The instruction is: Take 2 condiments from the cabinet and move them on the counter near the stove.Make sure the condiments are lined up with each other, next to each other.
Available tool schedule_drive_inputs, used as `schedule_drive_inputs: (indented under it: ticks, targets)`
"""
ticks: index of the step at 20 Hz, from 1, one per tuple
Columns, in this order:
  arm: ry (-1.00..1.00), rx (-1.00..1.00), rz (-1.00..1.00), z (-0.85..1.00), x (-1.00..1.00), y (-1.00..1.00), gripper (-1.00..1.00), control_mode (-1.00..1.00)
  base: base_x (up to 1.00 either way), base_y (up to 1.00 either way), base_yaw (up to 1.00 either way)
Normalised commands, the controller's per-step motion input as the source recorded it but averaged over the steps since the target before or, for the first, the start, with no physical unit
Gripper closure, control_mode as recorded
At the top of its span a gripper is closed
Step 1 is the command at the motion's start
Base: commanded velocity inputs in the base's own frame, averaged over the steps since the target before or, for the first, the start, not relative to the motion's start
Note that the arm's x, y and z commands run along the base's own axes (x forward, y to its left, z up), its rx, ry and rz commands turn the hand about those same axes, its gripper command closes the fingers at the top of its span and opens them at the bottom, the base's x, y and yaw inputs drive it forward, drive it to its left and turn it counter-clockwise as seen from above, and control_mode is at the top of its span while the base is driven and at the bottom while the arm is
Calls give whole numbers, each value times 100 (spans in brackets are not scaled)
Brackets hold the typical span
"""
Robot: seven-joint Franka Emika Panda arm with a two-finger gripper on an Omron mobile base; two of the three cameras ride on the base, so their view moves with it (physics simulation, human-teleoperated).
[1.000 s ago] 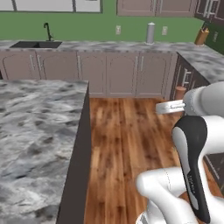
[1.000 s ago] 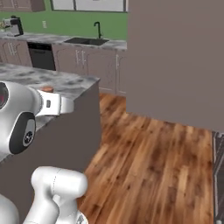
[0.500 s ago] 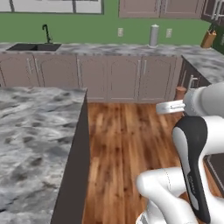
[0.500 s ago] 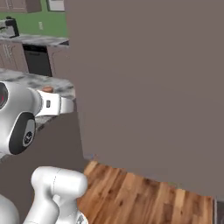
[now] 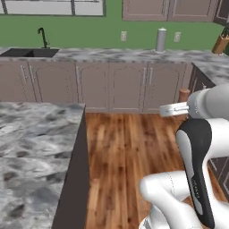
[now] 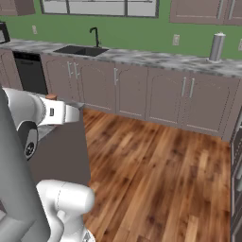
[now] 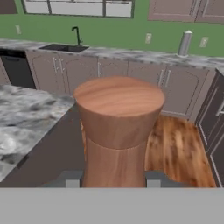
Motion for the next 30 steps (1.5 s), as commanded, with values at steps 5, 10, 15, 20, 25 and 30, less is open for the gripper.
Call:
schedule_drive_inputs:
  ticks: [5, 10, 15, 20, 25, 30]
  targets:
    - [0, 0, 0, 0, 0, 0, 100, 100, 95, -17, 4]
    - [0, 0, 0, 0, 0, 0, 100, 100, 98, -24, 10]
    - [0, 0, 0, 0, 0, 0, 100, 100, 100, -12, 19]
    - [0, 0, 0, 0, 0, 0, 100, 100, 100, -4, 31]
    - [0, 0, 0, 0, 0, 0, 100, 100, 93, -17, 63]
    - [0, 0, 0, 0, 0, 0, 100, 100, 28, -34, 79]
